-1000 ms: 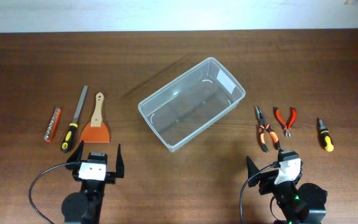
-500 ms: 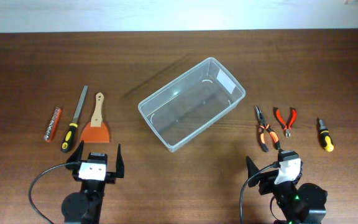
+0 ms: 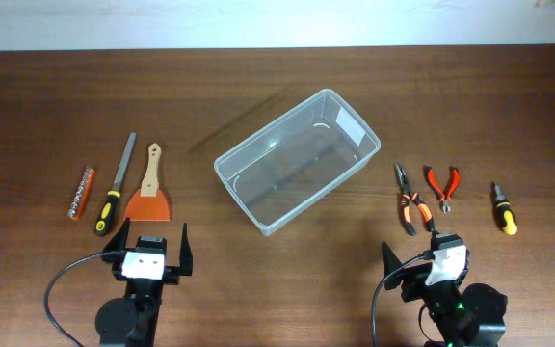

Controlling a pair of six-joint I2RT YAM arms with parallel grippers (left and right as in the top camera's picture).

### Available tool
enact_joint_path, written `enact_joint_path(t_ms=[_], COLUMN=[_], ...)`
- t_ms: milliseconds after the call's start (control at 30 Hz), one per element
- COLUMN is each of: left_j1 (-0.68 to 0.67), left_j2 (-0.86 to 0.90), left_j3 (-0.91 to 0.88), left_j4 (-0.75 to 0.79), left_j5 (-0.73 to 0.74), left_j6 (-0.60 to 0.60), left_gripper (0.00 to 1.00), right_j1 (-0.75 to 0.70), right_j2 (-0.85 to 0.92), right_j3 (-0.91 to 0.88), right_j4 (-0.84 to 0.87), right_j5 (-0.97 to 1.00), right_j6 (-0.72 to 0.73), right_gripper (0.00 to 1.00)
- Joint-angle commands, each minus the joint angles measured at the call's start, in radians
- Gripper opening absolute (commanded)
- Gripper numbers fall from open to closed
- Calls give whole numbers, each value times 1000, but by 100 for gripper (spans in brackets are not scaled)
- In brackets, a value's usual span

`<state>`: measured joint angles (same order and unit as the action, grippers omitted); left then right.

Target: Pack container

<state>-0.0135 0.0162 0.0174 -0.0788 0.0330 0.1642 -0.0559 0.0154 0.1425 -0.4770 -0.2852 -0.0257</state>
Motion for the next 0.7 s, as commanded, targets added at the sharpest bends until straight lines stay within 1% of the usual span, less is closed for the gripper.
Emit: enact_joint_path(t_ms=[0, 267, 333, 433, 567, 667], left_j1=[7, 7, 7, 7, 7, 8], left_j2=[-10, -10, -10, -10, -10, 7], left_j3=[-8, -8, -8, -8, -1, 29], left_j4=[0, 0, 14, 75, 105, 105], left_j5=[-7, 4, 10, 71, 76, 75], left_j6=[10, 9, 9, 6, -59, -90], left_gripper=[99, 99, 99, 99, 99, 99], right_j1=[5, 4, 4, 4, 4, 4], right_j2=[-12, -12, -12, -12, -12, 7], right_j3=[-7, -7, -7, -7, 0, 48], right_j4=[3, 2, -1, 20, 21, 19], right_j5=[10, 9, -10, -9, -46, -74], right_j6=[8, 8, 9, 8, 8, 8], right_gripper=[99, 99, 99, 99, 99, 99])
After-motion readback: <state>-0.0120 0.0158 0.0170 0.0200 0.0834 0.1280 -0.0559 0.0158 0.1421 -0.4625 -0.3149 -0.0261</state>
